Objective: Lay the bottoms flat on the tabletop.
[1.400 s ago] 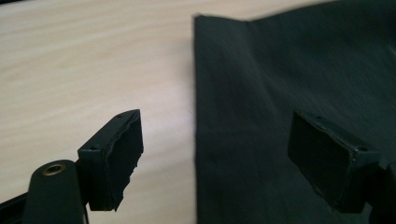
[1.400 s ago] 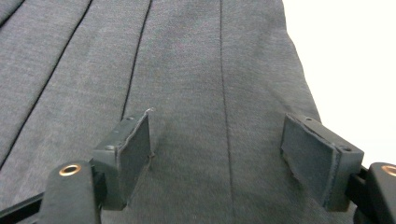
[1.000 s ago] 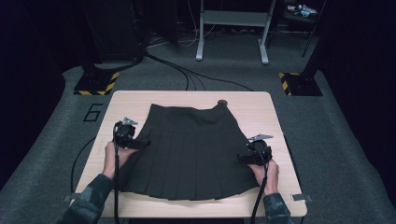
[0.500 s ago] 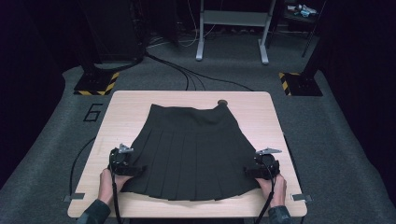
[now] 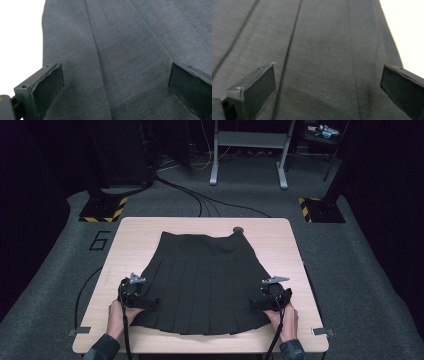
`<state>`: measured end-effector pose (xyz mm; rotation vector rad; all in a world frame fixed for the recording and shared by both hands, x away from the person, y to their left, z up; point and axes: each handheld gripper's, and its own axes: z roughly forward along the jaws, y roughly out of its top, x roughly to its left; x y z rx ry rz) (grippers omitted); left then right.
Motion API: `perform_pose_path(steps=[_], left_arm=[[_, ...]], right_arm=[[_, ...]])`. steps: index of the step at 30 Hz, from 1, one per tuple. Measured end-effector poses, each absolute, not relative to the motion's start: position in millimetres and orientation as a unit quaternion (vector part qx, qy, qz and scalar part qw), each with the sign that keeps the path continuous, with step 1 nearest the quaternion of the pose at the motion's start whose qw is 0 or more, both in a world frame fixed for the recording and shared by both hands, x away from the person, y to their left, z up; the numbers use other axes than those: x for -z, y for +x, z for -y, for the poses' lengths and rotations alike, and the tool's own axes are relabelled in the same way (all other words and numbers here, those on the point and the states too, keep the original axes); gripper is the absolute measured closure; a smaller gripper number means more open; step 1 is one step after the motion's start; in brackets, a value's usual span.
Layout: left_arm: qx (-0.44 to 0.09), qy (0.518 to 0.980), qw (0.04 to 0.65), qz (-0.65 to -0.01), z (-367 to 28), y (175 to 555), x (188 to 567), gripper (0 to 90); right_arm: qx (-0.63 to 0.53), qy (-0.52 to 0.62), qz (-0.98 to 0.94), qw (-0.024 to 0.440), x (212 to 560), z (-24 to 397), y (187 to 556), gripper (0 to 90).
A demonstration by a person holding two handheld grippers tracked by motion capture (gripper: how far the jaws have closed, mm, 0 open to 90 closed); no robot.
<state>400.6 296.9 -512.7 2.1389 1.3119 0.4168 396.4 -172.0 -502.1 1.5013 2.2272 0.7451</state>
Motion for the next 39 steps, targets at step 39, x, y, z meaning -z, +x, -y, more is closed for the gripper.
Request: perform_pose_path(steps=[39], left_arm=[[-0.159,0.805,0.301,-0.485,-286,482,520,0.0]], right_arm=[[-0.247,0.568,-0.768,0.160,514,188,463,0.0]])
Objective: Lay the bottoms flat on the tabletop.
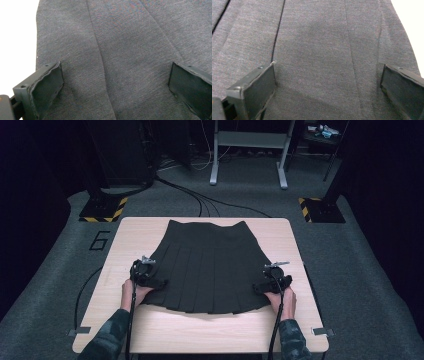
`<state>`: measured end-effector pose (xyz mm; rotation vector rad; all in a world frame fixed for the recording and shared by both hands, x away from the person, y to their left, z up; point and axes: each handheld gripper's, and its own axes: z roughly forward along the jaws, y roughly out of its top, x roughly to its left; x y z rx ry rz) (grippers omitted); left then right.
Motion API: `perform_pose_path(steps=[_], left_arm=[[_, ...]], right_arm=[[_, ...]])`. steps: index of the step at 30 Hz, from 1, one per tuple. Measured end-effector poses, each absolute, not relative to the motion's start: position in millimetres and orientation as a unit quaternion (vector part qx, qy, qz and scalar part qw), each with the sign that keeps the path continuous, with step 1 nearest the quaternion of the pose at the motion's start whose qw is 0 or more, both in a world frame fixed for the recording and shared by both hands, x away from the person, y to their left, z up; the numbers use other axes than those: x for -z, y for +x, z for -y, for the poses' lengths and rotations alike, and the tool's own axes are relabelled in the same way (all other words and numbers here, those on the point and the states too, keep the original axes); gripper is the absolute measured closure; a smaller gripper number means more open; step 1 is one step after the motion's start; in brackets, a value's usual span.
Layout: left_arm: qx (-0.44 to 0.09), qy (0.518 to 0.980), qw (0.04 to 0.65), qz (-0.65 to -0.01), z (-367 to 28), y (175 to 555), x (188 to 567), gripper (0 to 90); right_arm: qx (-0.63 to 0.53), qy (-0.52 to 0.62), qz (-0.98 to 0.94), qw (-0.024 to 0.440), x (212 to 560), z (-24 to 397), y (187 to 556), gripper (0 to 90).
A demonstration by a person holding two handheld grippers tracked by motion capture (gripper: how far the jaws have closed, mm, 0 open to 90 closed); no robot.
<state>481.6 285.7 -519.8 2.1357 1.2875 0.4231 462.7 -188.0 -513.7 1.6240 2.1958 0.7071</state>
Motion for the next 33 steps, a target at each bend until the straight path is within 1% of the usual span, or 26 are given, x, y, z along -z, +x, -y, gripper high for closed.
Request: perform_pose_path(steps=[4,7,12,13,20,24,27,32,33], left_arm=[[-0.154,0.801,0.311,-0.488,-290,479,515,0.0],[-0.157,0.796,0.324,-0.488,-293,472,505,0.0],[-0.169,0.797,0.337,-0.472,-302,454,481,0.0],[-0.178,0.791,0.345,-0.473,-304,450,479,0.0],[-0.197,0.777,0.360,-0.478,-329,421,461,0.0],[-0.206,0.773,0.357,-0.482,-343,407,463,0.0],[-0.203,0.766,0.355,-0.496,-353,397,470,0.0],[-0.197,0.761,0.334,-0.519,-373,379,498,0.0],[-0.197,0.761,0.334,-0.520,-377,376,504,0.0]], right_arm=[[-0.266,0.563,-0.767,0.159,508,191,460,0.0],[-0.282,0.546,-0.769,0.176,498,192,453,0.1],[-0.300,0.532,-0.768,0.190,479,193,436,0.5],[-0.304,0.530,-0.768,0.192,475,194,432,0.6],[-0.330,0.518,-0.757,0.220,453,208,405,0.9],[-0.330,0.520,-0.753,0.231,449,218,389,0.9],[-0.327,0.522,-0.752,0.236,451,226,379,1.1],[-0.320,0.541,-0.741,0.236,470,246,363,1.1],[-0.318,0.551,-0.737,0.230,477,252,360,0.8]])
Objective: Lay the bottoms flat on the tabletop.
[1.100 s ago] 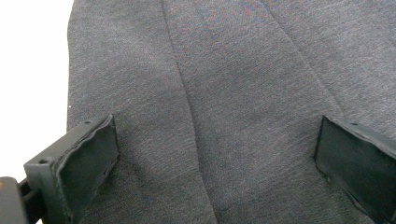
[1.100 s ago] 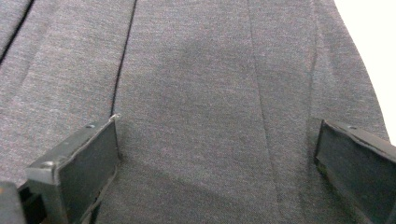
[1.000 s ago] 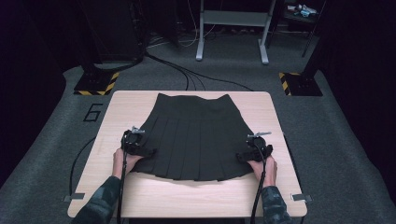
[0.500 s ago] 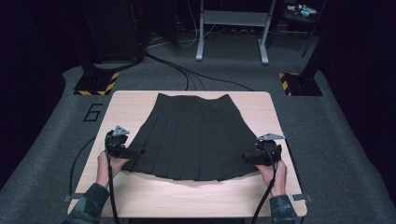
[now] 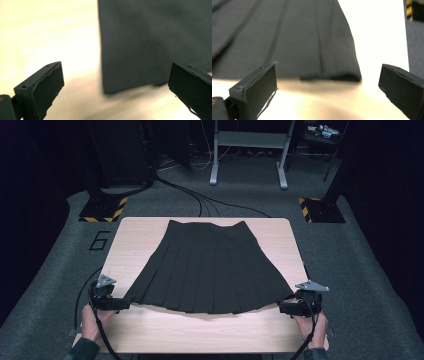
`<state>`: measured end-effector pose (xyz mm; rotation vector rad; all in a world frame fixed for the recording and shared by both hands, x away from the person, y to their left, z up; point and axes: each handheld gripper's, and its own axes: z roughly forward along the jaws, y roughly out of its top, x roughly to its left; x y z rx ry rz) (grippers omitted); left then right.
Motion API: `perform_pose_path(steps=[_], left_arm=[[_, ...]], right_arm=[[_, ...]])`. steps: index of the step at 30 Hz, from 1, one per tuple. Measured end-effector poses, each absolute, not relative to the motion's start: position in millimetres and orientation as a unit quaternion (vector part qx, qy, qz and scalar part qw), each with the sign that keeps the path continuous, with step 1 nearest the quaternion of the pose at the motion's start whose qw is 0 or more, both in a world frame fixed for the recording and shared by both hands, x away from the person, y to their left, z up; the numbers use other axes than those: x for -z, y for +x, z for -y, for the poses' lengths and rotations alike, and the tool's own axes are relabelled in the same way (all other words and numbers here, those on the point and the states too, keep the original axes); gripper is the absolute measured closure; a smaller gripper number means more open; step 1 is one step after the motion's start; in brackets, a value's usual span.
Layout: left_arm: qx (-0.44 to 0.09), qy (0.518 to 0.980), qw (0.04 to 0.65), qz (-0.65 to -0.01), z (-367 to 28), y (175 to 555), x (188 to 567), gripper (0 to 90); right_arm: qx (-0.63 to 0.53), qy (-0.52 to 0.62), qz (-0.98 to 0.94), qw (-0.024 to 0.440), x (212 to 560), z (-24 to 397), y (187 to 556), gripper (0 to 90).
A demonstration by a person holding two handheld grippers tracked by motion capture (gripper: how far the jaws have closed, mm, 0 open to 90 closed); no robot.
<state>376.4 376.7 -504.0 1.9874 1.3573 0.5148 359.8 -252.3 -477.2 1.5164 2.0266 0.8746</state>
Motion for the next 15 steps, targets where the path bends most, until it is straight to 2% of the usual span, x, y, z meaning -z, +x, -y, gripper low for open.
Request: perform_pose_path(steps=[5,6,10,15], left_arm=[[-0.193,0.758,0.321,-0.534,-389,366,528,0.0],[-0.214,0.759,0.315,-0.528,-389,363,531,0.0],[-0.219,0.759,0.327,-0.519,-390,361,533,0.0],[-0.215,0.767,0.324,-0.510,-391,362,532,0.0]], right_arm=[[-0.303,0.579,-0.723,0.225,503,274,352,0.8],[-0.296,0.582,-0.724,0.221,509,278,351,0.7],[-0.297,0.584,-0.722,0.223,526,288,349,0.0],[-0.306,0.572,-0.722,0.241,530,289,347,0.0]])
